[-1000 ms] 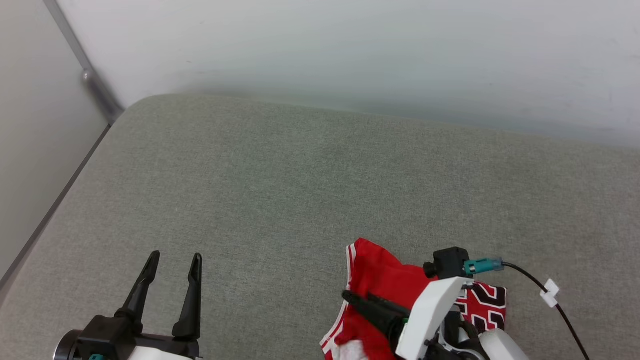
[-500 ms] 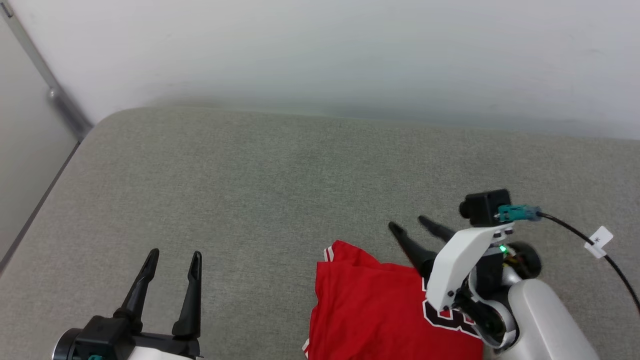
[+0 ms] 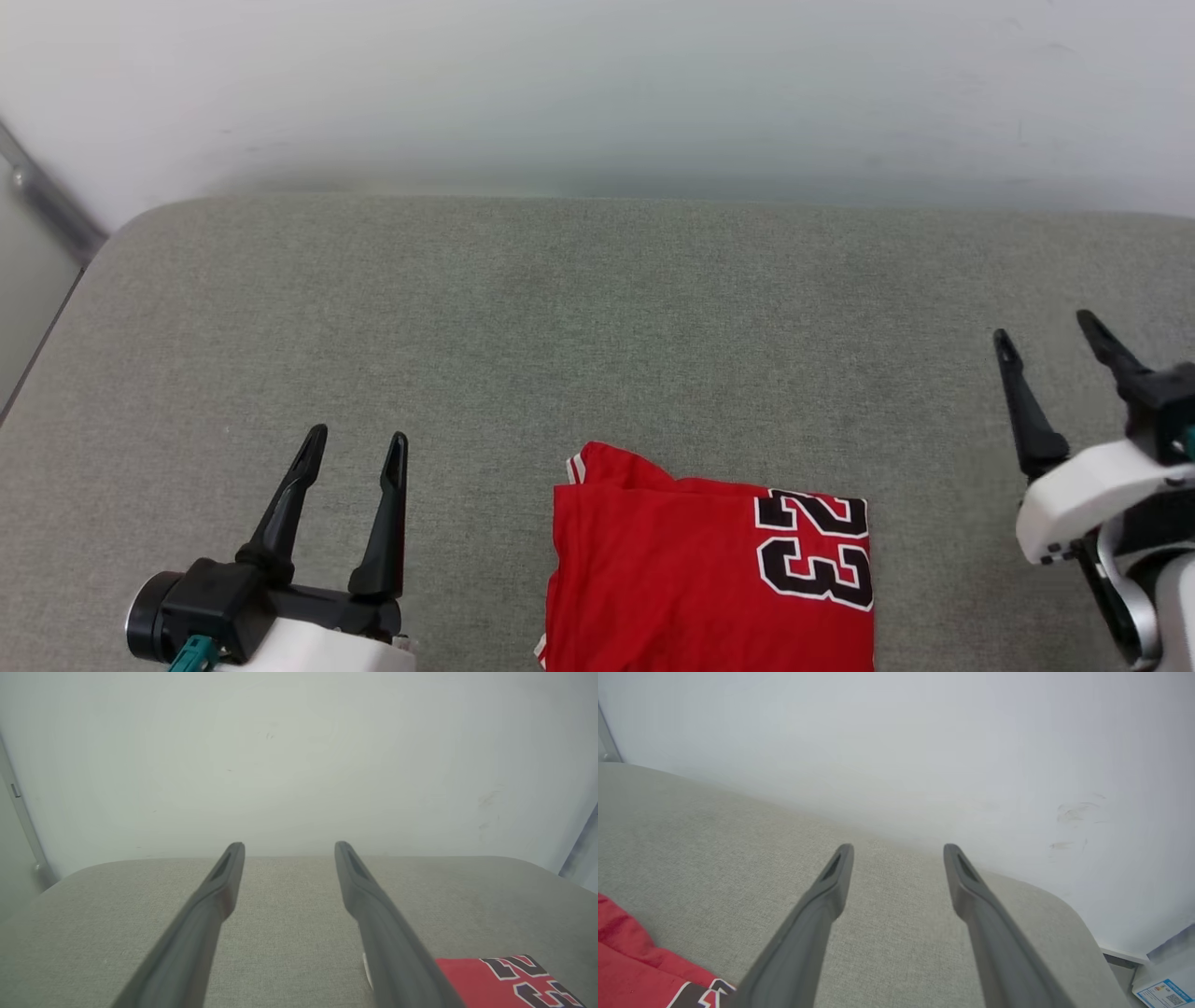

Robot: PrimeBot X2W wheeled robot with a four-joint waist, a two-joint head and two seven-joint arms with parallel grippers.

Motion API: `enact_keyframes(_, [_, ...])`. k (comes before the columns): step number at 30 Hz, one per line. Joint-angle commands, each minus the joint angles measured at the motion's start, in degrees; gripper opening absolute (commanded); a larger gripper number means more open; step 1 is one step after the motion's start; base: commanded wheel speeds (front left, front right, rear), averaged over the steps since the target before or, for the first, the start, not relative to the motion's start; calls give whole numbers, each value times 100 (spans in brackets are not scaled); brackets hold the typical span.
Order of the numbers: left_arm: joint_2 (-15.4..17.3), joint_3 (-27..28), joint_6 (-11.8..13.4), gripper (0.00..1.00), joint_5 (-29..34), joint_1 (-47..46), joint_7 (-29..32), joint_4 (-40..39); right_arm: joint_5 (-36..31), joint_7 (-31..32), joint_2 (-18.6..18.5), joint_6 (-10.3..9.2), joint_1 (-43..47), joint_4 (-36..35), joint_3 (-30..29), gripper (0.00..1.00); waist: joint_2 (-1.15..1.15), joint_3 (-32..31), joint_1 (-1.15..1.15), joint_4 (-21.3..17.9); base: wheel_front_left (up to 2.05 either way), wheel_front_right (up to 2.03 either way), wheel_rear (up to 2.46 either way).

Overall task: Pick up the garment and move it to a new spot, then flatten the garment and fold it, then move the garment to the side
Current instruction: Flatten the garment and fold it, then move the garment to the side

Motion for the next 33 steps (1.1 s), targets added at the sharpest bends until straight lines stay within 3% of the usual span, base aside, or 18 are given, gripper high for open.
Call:
enact_keyframes(1, [-2, -4, -9, 100, -9, -13, -12, -21, 9, -105, 16, -6, 92, -88, -85, 100, 0, 8, 0, -13, 0, 0, 0])
enact_keyframes(8, [21, -81, -9, 100, -64, 164, -12, -32, 34, -773, 495, -4, 803, -535, -561, 100, 0, 5, 0, -86, 0, 0, 0])
enact_keyframes(17, [35, -124, -9, 100, -117, 299, -12, -20, 150, -1030, 873, -5, 1330, -695, -549, 100, 0, -40, 0, -44, 0, 0, 0])
enact_keyframes(33, [-4, -143, -10, 100, -132, 288, -12, 37, 216, -933, 1005, -5, 1526, -672, -404, 100, 0, -60, 0, -31, 0, 0, 0])
